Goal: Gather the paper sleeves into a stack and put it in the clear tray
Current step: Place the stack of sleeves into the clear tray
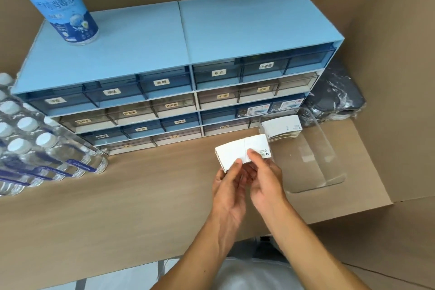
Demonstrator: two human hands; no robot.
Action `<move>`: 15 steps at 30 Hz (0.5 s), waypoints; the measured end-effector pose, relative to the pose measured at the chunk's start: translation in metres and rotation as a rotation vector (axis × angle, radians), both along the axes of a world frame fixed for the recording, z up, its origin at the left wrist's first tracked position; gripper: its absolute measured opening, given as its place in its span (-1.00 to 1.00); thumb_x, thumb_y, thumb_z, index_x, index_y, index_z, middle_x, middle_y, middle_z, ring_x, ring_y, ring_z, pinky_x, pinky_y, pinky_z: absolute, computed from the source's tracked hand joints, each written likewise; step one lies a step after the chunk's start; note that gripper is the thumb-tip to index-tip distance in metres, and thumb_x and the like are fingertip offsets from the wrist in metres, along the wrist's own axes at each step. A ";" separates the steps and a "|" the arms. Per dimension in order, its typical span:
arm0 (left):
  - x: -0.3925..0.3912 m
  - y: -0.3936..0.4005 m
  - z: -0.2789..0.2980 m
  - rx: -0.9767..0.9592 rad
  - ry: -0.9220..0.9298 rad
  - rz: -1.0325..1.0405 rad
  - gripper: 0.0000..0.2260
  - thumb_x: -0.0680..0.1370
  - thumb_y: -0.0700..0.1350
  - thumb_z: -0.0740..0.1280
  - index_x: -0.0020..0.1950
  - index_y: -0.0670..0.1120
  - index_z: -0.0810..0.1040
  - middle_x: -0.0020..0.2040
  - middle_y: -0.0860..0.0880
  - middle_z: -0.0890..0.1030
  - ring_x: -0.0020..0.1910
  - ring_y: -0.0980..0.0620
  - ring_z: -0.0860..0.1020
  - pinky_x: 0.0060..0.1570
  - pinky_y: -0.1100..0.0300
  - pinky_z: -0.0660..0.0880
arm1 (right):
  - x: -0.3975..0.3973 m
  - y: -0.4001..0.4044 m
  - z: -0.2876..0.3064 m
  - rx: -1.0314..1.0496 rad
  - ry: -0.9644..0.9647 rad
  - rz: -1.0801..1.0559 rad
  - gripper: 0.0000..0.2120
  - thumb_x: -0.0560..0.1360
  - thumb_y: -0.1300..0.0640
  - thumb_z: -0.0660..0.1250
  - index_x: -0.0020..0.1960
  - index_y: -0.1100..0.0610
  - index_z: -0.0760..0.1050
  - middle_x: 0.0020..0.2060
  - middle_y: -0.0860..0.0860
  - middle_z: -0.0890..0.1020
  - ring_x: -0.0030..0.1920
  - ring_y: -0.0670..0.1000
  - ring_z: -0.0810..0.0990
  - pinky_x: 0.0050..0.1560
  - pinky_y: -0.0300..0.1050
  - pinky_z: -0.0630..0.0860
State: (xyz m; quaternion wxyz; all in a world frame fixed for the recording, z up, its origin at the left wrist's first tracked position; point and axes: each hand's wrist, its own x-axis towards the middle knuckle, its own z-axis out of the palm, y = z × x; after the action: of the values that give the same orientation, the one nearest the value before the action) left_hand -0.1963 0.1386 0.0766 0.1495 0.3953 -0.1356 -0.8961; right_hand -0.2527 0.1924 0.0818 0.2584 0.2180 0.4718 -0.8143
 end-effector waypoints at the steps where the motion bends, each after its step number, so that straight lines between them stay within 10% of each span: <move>1: -0.012 0.010 0.002 0.008 -0.022 0.012 -0.59 0.40 -0.30 0.48 0.24 -0.26 0.55 -0.12 -0.17 0.72 -0.23 -0.02 0.71 -0.21 0.18 0.66 | -0.010 0.008 0.002 0.006 -0.001 0.003 -0.93 0.42 0.32 0.44 -0.09 0.24 0.60 -0.25 0.17 0.70 -0.32 0.08 0.69 -0.33 -0.12 0.61; 7: -0.095 0.078 0.011 0.052 -0.139 0.053 -0.61 0.47 -0.29 0.46 0.28 -0.29 0.53 -0.14 -0.20 0.67 -0.39 0.01 0.68 -0.40 0.23 0.61 | -0.079 0.067 0.003 0.028 -0.045 -0.024 -0.92 0.40 0.32 0.46 -0.11 0.25 0.62 -0.12 0.28 0.70 -0.11 0.26 0.68 0.06 0.18 0.59; 11: -0.132 0.114 0.010 0.065 -0.244 0.015 -0.92 0.48 -0.31 0.45 -0.16 -0.25 0.56 -0.50 -0.09 0.57 -0.61 0.06 0.54 -0.57 0.28 0.50 | -0.115 0.105 -0.009 -0.011 -0.189 -0.008 -0.83 0.43 0.26 0.44 0.00 0.26 0.57 -0.21 0.18 0.62 -0.29 0.11 0.60 -0.21 -0.03 0.57; 15: -0.156 0.126 -0.007 0.055 -0.405 0.018 -0.75 0.45 -0.30 0.48 -0.33 -0.17 0.45 -0.66 -0.04 0.42 -0.74 0.08 0.38 -0.64 0.33 0.41 | -0.134 0.120 -0.029 -0.026 -0.367 0.077 -0.79 0.48 0.11 0.39 -0.24 0.21 0.49 -0.41 0.08 0.46 -0.42 0.04 0.41 -0.31 -0.16 0.37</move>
State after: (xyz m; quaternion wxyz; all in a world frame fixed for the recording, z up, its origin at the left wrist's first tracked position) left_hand -0.3522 0.2644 0.0699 0.1161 0.5725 -0.1348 -0.8004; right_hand -0.3872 0.3126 0.0528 0.3737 0.3415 0.4142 -0.7564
